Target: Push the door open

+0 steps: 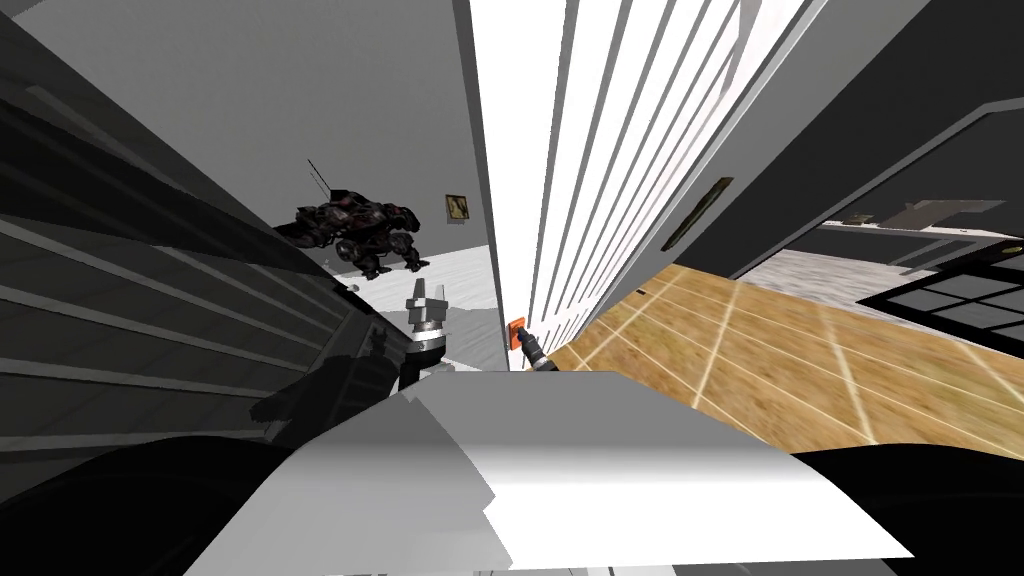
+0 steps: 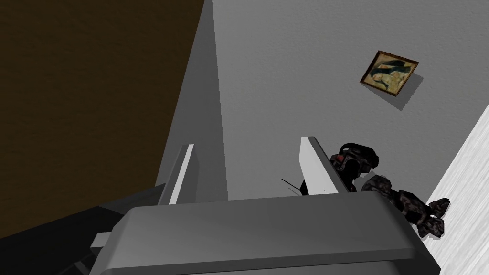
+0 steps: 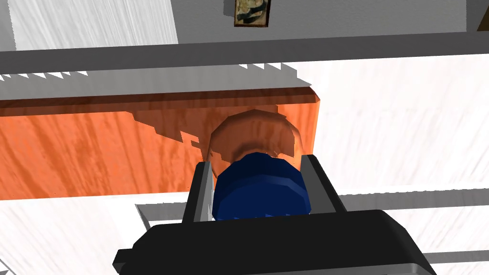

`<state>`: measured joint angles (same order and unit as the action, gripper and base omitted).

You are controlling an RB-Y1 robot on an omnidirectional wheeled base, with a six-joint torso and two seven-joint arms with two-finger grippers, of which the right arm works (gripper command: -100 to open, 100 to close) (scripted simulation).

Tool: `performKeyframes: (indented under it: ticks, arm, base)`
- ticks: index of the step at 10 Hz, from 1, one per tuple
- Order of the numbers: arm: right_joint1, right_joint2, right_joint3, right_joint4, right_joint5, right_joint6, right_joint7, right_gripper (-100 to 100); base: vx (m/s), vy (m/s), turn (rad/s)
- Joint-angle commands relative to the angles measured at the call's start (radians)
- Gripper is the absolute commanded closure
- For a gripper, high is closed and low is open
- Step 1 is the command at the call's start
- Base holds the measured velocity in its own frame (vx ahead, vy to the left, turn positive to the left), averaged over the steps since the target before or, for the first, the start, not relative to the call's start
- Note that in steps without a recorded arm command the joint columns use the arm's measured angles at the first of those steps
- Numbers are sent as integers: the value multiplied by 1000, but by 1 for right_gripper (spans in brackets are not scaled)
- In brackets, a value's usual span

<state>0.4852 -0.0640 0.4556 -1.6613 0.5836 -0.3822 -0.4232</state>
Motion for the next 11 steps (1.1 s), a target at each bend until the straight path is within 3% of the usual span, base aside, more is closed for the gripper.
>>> performKeyframes:
  ticks: [1,6,11]
  arm:
    - [-10,-2,-20,-5,-8,5,4,100]
    - [-32,-1,-71,9,-32,16,19,100]
    - [-57,14,-131,24,-61,28,35,100]
  base:
    - [134,127,-54]
    - [148,153,-74]
    - [119,145,-90]
